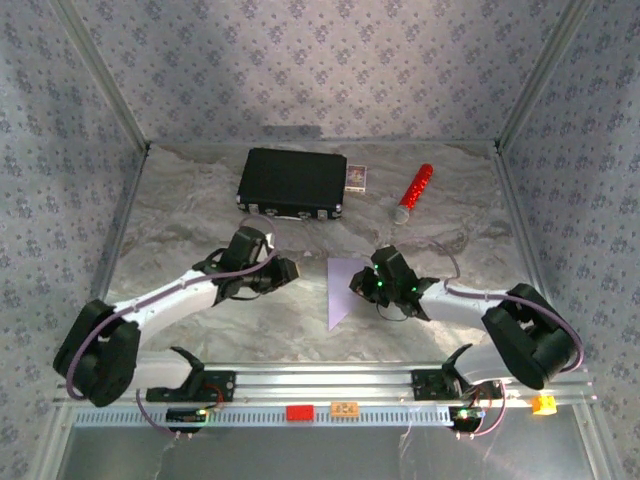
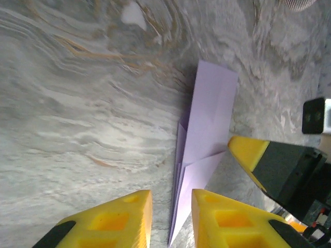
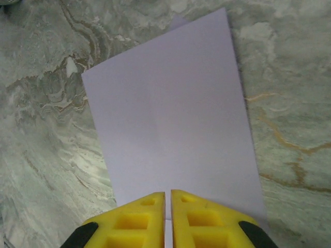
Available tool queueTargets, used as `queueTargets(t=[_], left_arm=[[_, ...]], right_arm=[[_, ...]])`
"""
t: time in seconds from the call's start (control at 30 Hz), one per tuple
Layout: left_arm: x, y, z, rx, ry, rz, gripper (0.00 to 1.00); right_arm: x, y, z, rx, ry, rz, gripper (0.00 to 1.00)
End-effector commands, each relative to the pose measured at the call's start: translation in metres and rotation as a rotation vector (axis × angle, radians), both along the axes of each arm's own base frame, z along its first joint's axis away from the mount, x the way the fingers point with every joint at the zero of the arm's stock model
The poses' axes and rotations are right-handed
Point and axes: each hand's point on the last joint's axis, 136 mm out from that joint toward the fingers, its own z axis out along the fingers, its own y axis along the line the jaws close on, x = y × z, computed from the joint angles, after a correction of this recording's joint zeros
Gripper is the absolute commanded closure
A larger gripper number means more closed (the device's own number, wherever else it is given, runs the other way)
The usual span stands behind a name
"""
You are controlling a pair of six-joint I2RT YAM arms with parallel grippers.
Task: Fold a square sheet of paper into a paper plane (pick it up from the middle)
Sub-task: Rotate the paper at the center of the table.
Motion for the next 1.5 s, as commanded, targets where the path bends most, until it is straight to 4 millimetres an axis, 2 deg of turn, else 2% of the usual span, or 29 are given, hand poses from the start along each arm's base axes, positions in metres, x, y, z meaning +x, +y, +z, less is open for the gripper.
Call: queueTargets(t=[0.0, 0.1, 0.17, 0.27, 0.37, 0.47, 0.7, 0.9, 1.03, 1.13, 1.3, 1.4, 1.47], left_arm=[[0.002, -0.029, 0.016, -0.040, -0.040, -0.079, 0.77], [-0.004, -0.041, 0.015, -0.027, -0.046, -0.130, 0.80], [-0.004, -0.042, 0.014, -0.020, -0.067, -0.127, 0.80], [-0.001, -0.044, 0.024, -0.044, -0.112, -0.105, 0.80], [0.001, -0.045, 0.037, -0.039, -0.166, -0.087, 0.78], [0.000, -0.045, 0.042, -0.022, -0.198, -0.091, 0.78], [0.000, -0.052, 0.056, -0.031, -0.240, -0.057, 0.77], [-0.002, -0.040, 0.051, 0.060, -0.240, -0.029, 0.76], [0.000, -0.044, 0.060, 0.041, -0.256, -0.028, 0.76], [0.002, -0.047, 0.064, 0.031, -0.284, -0.020, 0.76], [-0.001, -0.054, 0.068, 0.000, -0.302, -0.061, 0.77], [0.002, -0.055, 0.066, -0.025, -0.313, -0.047, 0.76], [0.002, -0.062, 0.063, -0.032, -0.304, -0.075, 0.76]], right_arm=[[0.000, 0.007, 0.004, 0.015, -0.013, 0.057, 0.86], [0.001, 0.011, 0.001, 0.028, 0.008, 0.066, 0.86], [0.000, 0.018, 0.001, 0.042, 0.023, 0.097, 0.88], [-0.005, 0.022, -0.003, 0.033, 0.036, 0.102, 0.88], [-0.010, 0.018, -0.018, 0.004, 0.082, 0.068, 0.87], [-0.016, 0.018, -0.032, -0.002, 0.129, 0.057, 0.88], [-0.037, 0.005, -0.053, -0.037, 0.189, -0.029, 0.88], [-0.033, -0.006, -0.041, -0.061, 0.151, -0.088, 0.86], [-0.023, -0.020, -0.026, -0.084, 0.073, -0.144, 0.82], [-0.016, -0.030, -0.014, -0.116, 0.029, -0.123, 0.81], [-0.025, -0.050, -0.002, -0.084, 0.013, -0.090, 0.78], [-0.028, -0.063, 0.011, -0.065, -0.047, -0.087, 0.69], [-0.032, -0.070, 0.016, -0.050, -0.067, -0.092, 0.67]])
